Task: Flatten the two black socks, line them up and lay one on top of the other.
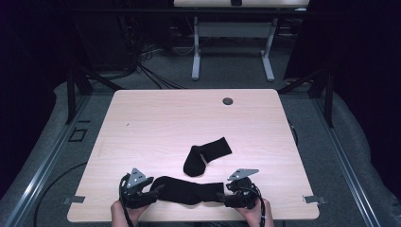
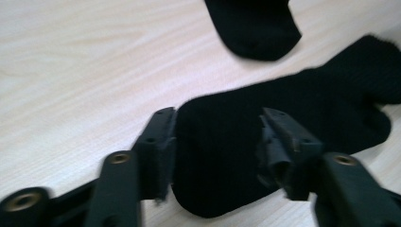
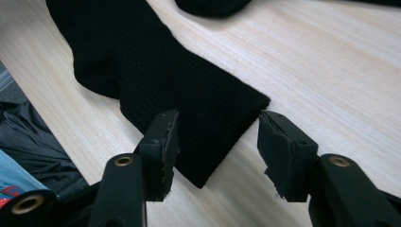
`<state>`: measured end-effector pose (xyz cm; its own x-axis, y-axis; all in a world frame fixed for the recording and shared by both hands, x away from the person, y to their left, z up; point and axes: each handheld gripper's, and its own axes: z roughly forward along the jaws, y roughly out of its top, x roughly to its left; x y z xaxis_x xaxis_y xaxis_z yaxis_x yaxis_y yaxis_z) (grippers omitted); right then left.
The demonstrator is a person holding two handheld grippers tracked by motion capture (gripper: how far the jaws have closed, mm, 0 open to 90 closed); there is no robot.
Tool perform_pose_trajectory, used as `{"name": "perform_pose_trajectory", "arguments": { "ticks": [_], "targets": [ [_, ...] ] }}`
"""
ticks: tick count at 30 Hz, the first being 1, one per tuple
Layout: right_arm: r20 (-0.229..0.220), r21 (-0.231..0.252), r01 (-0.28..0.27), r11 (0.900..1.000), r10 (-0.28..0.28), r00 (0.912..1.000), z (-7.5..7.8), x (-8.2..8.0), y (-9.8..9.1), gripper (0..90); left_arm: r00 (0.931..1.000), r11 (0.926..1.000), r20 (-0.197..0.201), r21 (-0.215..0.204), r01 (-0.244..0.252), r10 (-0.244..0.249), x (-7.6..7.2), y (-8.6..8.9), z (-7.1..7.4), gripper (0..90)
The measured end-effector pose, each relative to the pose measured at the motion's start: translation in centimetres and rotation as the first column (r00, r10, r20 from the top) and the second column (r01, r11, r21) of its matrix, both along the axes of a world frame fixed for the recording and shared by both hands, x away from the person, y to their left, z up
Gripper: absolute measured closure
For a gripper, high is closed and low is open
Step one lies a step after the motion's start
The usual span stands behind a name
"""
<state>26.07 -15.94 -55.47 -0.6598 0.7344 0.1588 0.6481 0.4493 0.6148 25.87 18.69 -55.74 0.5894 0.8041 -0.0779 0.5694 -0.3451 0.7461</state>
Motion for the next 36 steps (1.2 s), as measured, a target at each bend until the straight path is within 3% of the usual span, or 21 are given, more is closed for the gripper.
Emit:
{"name": "perform_pose_trajectory", "arguments": {
  "ticks": [1, 2, 5, 12, 18, 22, 26, 29, 31, 36],
  "targets": [
    [-0.008, -0.009, -0.008, 0.9999, 0.008, 0.9999, -0.1, 0.0, 0.1, 51.6, 0.9998, 0.9997, -0.019, 0.026, -0.001, 0.001, 0.3, -0.3, -0.5, 52.9],
    [-0.008, -0.009, -0.008, 0.9999, 0.008, 0.9999, -0.1, 0.0, 0.1, 51.6, 0.9998, 0.9997, -0.019, 0.026, -0.001, 0.001, 0.3, -0.3, -0.5, 55.4],
    [0.003, -0.054, -0.004, 0.9985, 0.004, 1.0, -0.9, 0.3, 0.6, 62.5, 0.9994, 0.9987, -0.032, 0.05, 0.011, -0.009, 0.6, -0.5, -1.4, 61.5],
    [0.009, -0.054, -0.01, 0.9985, 0.01, 0.9999, -1.2, 0.2, 0.5, 75.9, 0.9989, 0.9962, -0.037, 0.082, 0.031, -0.028, 0.6, -0.8, -2.0, 69.0],
    [0.017, -0.101, 0.006, 0.9949, -0.005, 0.9998, -0.9, -0.2, -0.3, 78.4, 0.9965, 0.9921, -0.052, 0.104, 0.07, -0.065, -0.1, -1.4, -1.7, 69.3],
    [0.01, -0.097, 0.032, 0.9947, -0.031, 0.9995, -0.9, -0.7, -1.4, 78.5, 0.9916, 0.985, -0.057, 0.121, 0.122, -0.116, -0.8, -2.3, -1.6, 69.2],
    [0.006, -0.08, 0.054, 0.9954, -0.053, 0.9986, -1.0, -0.7, -2.2, 78.0, 0.9917, 0.9858, -0.054, 0.115, 0.122, -0.117, -0.9, -2.6, -1.7, 64.2],
    [0.012, -0.095, 0.048, 0.9943, -0.047, 0.9988, -1.0, -0.5, -2.3, 77.9, 0.9958, 0.9899, -0.054, 0.118, 0.079, -0.073, -0.6, -2.4, -1.6, 49.4],
    [0.013, -0.1, 0.043, 0.9941, -0.041, 0.9991, -0.9, -0.5, -2.3, 77.9, 0.9986, 0.9898, -0.038, 0.137, 0.041, -0.036, -0.5, -2.0, -1.4, 45.1],
    [0.011, -0.093, 0.05, 0.9944, -0.049, 0.9987, -1.0, -0.3, -2.4, 77.0, 0.999, 0.9899, -0.043, 0.14, 0.016, -0.01, -0.2, -1.5, -1.5, 42.2]
  ]
}}
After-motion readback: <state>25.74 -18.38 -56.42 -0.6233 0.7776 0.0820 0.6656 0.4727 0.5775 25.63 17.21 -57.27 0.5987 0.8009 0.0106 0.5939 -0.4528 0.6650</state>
